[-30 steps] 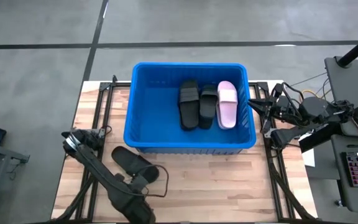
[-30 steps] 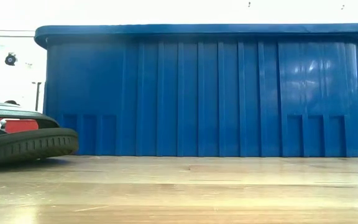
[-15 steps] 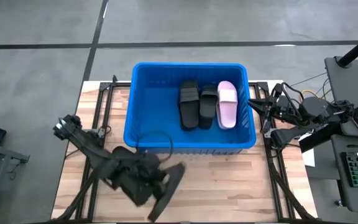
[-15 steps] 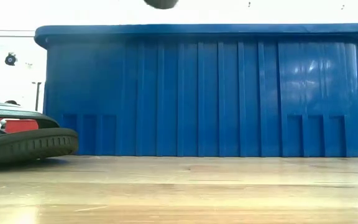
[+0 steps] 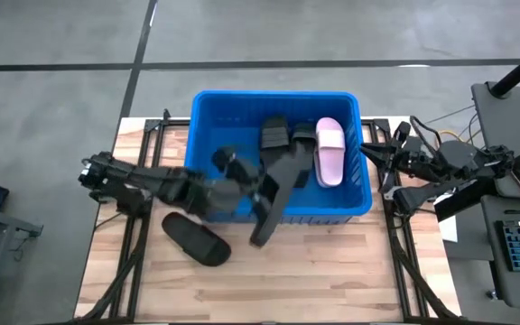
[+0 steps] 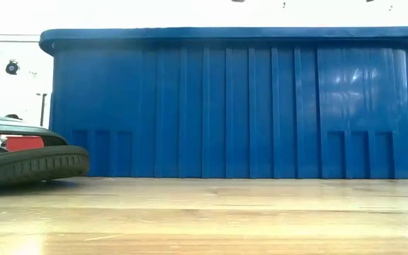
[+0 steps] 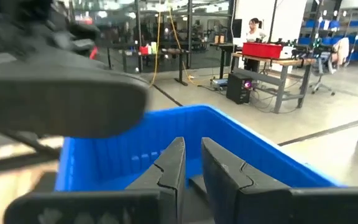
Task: Pick and place slides into bin
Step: Put the black slide into the blue bin
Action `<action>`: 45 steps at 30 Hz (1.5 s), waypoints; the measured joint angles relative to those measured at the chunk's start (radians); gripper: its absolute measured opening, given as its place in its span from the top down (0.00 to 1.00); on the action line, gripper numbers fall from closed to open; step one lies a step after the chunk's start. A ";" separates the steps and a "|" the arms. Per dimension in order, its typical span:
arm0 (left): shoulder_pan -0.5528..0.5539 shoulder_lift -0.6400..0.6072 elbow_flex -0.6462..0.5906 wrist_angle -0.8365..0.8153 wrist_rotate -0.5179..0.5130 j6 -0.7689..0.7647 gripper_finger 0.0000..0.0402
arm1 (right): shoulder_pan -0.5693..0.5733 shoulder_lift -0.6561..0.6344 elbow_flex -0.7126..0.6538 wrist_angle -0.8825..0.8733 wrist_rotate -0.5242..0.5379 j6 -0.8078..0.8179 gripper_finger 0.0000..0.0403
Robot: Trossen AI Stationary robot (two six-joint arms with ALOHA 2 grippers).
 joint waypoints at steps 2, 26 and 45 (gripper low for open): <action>0.054 0.000 0.000 -0.007 -0.004 0.006 1.00 | 0.000 0.000 0.000 0.022 0.000 0.034 0.89; 0.489 0.000 -0.197 -0.251 -0.035 0.153 1.00 | 0.000 0.000 0.000 0.310 0.209 0.022 0.89; 0.570 -0.001 -0.578 0.075 0.003 0.417 1.00 | 0.000 0.000 0.000 0.423 0.218 0.069 0.89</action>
